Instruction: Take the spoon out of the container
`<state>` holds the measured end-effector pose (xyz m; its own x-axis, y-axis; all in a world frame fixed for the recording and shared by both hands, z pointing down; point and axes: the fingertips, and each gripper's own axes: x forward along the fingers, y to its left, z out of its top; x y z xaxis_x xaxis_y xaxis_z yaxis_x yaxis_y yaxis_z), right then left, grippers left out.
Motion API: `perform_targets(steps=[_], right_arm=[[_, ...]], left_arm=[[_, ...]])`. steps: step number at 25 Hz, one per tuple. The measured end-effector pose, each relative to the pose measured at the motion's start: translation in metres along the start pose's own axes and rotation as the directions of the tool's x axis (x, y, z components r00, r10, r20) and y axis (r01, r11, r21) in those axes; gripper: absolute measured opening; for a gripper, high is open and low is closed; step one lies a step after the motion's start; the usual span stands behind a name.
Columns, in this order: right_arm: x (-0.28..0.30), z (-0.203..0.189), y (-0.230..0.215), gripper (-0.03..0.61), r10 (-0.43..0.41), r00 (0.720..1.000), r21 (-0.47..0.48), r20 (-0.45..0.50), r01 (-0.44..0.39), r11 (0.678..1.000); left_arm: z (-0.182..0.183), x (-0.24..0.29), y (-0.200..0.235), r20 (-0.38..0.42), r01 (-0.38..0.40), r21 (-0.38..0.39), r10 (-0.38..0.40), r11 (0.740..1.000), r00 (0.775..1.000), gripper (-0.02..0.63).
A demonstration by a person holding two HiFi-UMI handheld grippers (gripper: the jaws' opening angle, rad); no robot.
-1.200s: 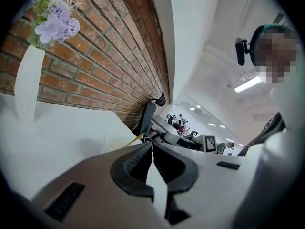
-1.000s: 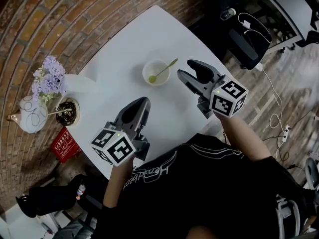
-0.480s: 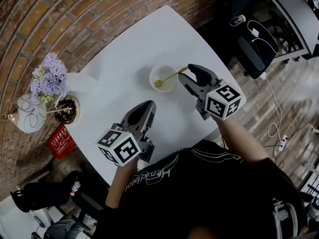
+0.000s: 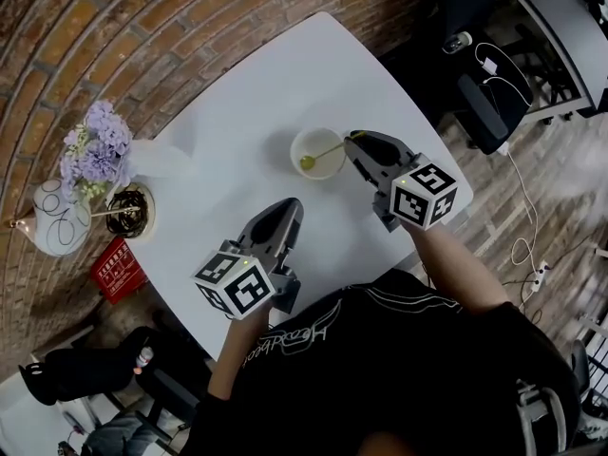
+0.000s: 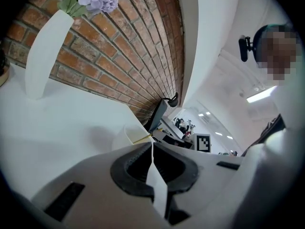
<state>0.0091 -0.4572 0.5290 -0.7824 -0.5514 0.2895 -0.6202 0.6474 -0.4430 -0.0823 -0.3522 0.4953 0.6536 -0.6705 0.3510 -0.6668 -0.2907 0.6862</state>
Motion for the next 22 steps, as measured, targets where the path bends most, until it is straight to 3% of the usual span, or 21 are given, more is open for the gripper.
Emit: perform_targets(steps=[3, 9, 17, 22], right_arm=[[0.000, 0.000, -0.001, 0.017, -0.015, 1.000, 0.002, -0.001, 0.015, 1.000], [-0.001, 0.000, 0.001, 0.009, -0.030, 1.000, -0.013, -0.005, 0.030, 0.999], [-0.004, 0.003, 0.005, 0.002, -0.011, 1.000, 0.047, 0.021, 0.010, 0.999], [-0.008, 0.012, 0.011, 0.000, -0.018, 0.999, 0.012, 0.035, 0.018, 1.000]], left_arm=[[-0.005, -0.002, 0.002, -0.006, -0.002, -0.006, 0.002, 1.000, 1.000, 0.009], [-0.009, -0.007, 0.003, -0.001, -0.003, -0.013, 0.003, 1.000, 1.000, 0.009], [-0.015, -0.015, 0.001, 0.006, 0.000, -0.027, 0.000, 1.000, 1.000, 0.009], [-0.015, -0.025, 0.001, 0.021, -0.005, -0.039, 0.006, 0.999, 1.000, 0.009]])
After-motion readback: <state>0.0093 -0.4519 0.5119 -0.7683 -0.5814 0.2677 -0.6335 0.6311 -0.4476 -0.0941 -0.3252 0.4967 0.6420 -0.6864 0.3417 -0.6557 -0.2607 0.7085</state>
